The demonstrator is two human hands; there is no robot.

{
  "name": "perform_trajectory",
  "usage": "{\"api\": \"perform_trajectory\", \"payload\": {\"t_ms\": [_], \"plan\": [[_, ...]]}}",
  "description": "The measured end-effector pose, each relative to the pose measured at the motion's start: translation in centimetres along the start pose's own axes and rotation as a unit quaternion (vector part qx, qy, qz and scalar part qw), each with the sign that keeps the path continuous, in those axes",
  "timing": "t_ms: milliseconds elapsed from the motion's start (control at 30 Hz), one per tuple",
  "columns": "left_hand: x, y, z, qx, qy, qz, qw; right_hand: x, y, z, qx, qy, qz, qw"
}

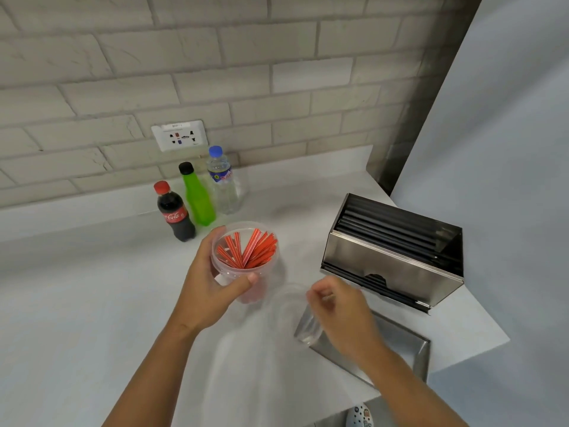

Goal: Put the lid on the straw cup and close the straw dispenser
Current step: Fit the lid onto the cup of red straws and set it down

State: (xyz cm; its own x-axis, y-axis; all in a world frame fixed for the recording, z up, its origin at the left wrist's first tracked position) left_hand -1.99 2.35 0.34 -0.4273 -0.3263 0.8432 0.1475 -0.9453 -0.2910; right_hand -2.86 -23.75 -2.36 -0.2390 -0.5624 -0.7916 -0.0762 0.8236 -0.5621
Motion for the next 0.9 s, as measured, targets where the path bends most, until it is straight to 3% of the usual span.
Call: {"api": "perform_trajectory", "payload": {"t_ms": [133, 367, 500, 667, 900], "plan": [[0.3, 1.0, -0.4, -0.022, -0.011, -0.02, 1.0, 0.0, -3.4, -0.5, 0.029, 0.016, 0.071, 0.997], [2.9, 4.2, -0.8, -0.08, 0.0, -0.056, 0.995, -2.1, -6.1, -2.5, 0.064, -0.073, 0.165, 0.982], [3.9, 6.3, -1.2, -0.097, -0.006, -0.079, 0.992, -1.7, -5.8, -3.0, 0.047, -0.079, 0.155, 0.984], [4.2, 8.1, -1.7, -0.105, -0.017, -0.093, 0.99, -0.4, -5.6, -3.2, -0.029, -0.071, 0.197, 0.977], [4.2, 9.0, -2.5, -0.13, -0.047, -0.142, 0.98, 0.7, -5.3, -4.2, -0.031, -0.103, 0.166, 0.98]]}}
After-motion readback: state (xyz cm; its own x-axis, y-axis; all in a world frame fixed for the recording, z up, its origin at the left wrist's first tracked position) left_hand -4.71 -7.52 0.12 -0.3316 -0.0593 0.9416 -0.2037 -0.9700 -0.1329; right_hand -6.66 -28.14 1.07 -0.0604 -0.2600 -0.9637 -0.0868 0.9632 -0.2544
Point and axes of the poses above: each hand's wrist, its own z-axis towards the middle knuckle, its own y-axis out of the palm, x = y × z, the point moved 1 cm from there along z, towards the middle knuckle, and after that the axes turned 14 degrees about y, right-handed, at the moved point
